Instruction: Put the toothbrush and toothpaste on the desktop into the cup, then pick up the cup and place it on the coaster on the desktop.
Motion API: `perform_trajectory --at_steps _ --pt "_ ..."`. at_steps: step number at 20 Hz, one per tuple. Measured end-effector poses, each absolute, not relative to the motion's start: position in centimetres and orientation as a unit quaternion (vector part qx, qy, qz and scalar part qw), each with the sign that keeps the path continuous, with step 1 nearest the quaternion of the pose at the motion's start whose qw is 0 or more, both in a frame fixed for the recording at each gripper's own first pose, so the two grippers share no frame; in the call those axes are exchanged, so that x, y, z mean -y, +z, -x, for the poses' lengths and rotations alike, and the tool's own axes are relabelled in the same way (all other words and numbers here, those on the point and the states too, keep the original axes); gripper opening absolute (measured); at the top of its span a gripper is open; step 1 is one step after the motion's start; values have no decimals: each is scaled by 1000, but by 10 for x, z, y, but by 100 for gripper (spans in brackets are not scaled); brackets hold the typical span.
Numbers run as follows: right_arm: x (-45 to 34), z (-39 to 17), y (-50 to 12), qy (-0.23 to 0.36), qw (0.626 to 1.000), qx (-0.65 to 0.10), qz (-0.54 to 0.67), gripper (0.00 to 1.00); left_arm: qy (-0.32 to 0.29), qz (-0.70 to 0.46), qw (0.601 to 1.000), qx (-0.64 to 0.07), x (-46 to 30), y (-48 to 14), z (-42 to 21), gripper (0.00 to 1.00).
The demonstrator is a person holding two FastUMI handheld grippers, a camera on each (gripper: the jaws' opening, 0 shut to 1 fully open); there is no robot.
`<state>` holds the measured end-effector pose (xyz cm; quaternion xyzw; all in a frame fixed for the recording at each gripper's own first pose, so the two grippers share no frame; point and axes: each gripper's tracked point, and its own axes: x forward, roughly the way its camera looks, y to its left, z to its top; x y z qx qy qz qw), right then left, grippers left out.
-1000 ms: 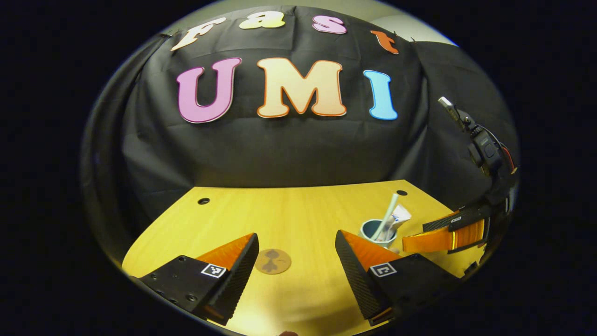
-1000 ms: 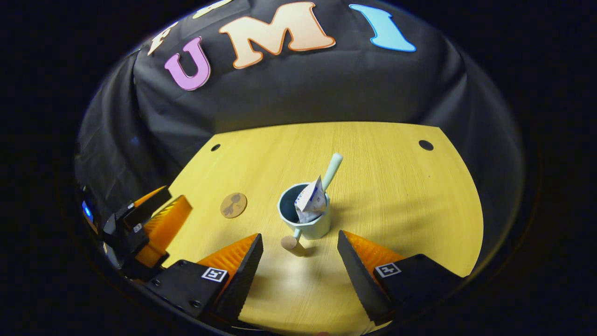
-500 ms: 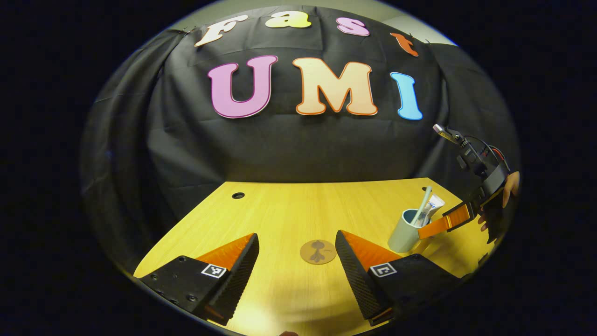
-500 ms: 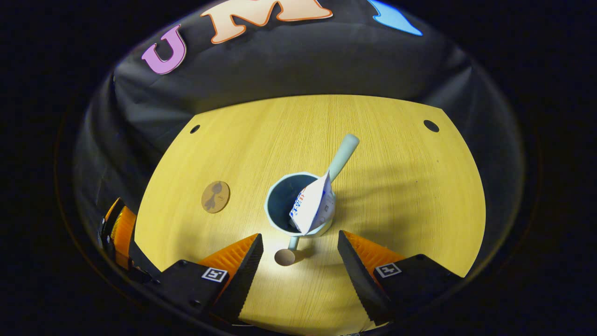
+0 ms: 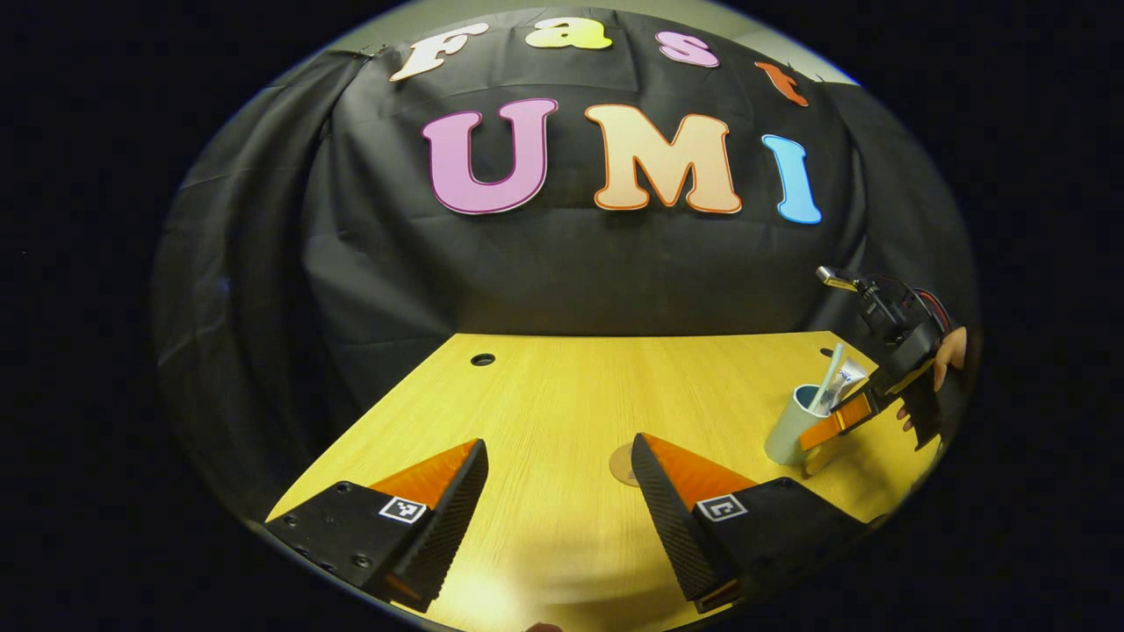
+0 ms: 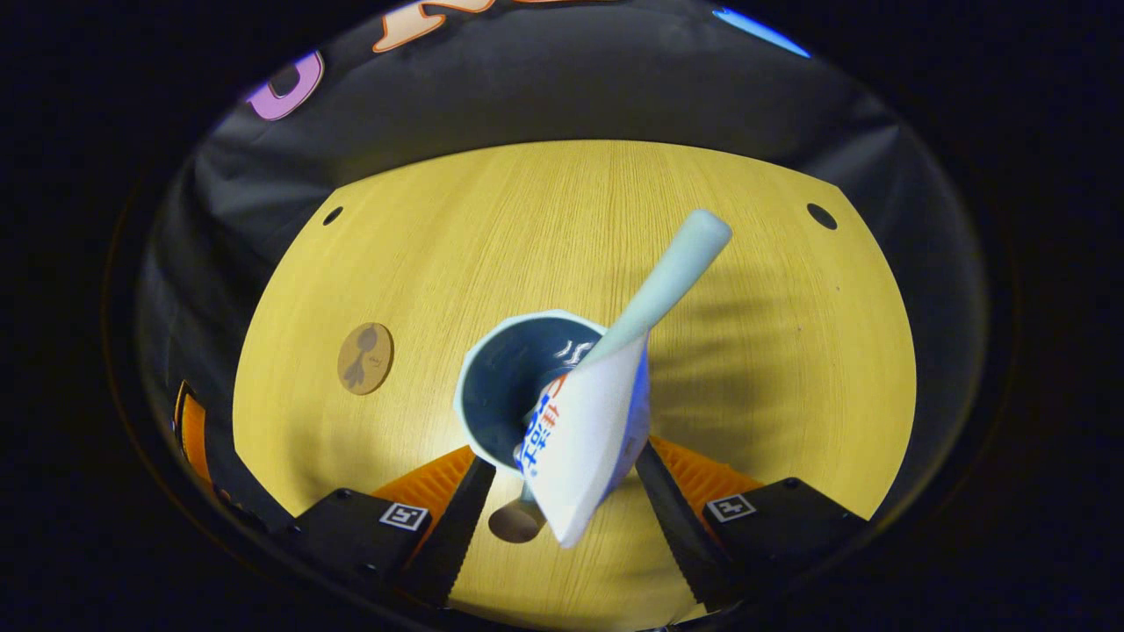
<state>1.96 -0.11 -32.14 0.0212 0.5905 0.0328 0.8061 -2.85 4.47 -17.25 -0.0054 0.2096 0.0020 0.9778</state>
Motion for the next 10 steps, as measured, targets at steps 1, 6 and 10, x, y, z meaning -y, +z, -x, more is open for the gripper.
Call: perform_trajectory --at_steps 1,6,10 --pt "0 -20 -323 33 804 -594 -22 97 3 6 978 -210 -47 -172 28 95" --pt "-3 -13 -327 50 793 -607 5 78 6 10 977 -213 -57 -176 26 95" --pt "-4 1 -329 63 781 -621 16 42 0 13 976 -218 -58 -181 22 95"
